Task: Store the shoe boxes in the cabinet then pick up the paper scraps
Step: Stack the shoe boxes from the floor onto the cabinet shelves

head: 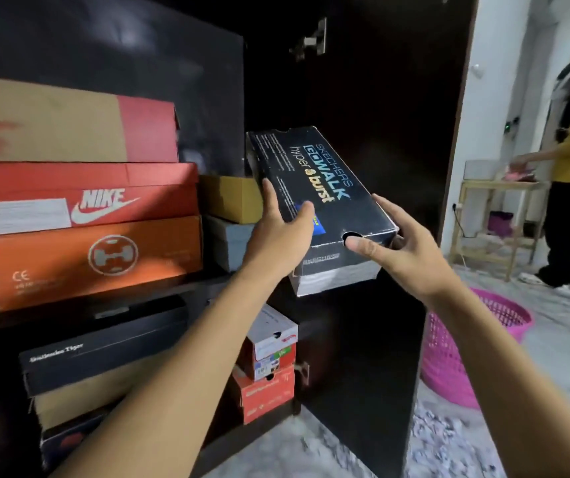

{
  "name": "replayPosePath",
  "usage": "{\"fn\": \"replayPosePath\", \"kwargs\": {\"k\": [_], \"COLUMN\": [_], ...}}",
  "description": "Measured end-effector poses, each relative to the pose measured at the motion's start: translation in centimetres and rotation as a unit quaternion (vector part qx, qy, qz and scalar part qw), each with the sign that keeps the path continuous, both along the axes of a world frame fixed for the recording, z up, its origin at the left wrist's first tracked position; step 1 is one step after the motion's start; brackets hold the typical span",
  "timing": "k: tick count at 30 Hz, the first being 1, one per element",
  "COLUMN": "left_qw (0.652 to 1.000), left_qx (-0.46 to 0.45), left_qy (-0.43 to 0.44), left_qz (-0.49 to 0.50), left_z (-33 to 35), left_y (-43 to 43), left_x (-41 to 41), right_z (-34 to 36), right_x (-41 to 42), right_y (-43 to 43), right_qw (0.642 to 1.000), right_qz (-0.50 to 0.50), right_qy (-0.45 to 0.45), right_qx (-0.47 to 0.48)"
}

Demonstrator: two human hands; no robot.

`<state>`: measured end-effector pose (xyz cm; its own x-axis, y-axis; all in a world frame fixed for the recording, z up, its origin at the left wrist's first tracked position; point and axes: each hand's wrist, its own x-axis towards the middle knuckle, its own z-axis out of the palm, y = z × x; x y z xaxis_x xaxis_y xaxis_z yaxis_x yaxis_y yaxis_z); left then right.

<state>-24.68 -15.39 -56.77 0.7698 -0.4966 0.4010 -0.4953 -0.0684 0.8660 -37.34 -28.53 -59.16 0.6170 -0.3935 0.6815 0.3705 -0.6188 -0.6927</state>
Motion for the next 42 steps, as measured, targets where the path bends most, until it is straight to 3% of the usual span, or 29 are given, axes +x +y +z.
{"fn": "replayPosePath", "kwargs": {"k": [3, 10, 17, 24, 33, 38, 42], "left_qw": [1.000, 0.994, 0.994, 0.997, 0.998, 0.999, 0.999], "left_qx": [-0.019, -0.027, 0.025, 0.057, 0.058, 0.054, 0.032], "left_qy": [0.002, 0.104, 0.069, 0.020, -0.021, -0.006, 0.017], "left_qz": [-0.003, -0.036, -0.082, -0.043, 0.000, 0.008, 0.005], "left_z": [3.4, 10.6, 12.8, 13.5, 13.1, 12.8, 12.9], "left_y": [-1.1, -3.1, -5.3, -8.2, -11.3, -11.8, -12.0], "left_x": [2.8, 9.1, 15.1, 20.3, 28.6, 30.6, 30.0], "right_z": [2.6, 8.8, 11.5, 10.9, 8.7, 8.5, 8.8], "right_x": [3.0, 12.0, 19.2, 24.1, 30.8, 32.7, 30.4], "right_y": [-1.4, -4.4, -7.7, -9.9, -10.2, -10.5, -10.9], "right_qw": [0.999, 0.993, 0.978, 0.967, 0.950, 0.955, 0.958], "right_qz": [-0.012, -0.067, -0.156, -0.236, -0.292, -0.279, -0.247], "right_qy": [-0.038, -0.071, -0.067, 0.091, 0.054, 0.037, 0.086], "right_qx": [0.024, 0.070, 0.125, 0.042, -0.099, -0.098, -0.119]}}
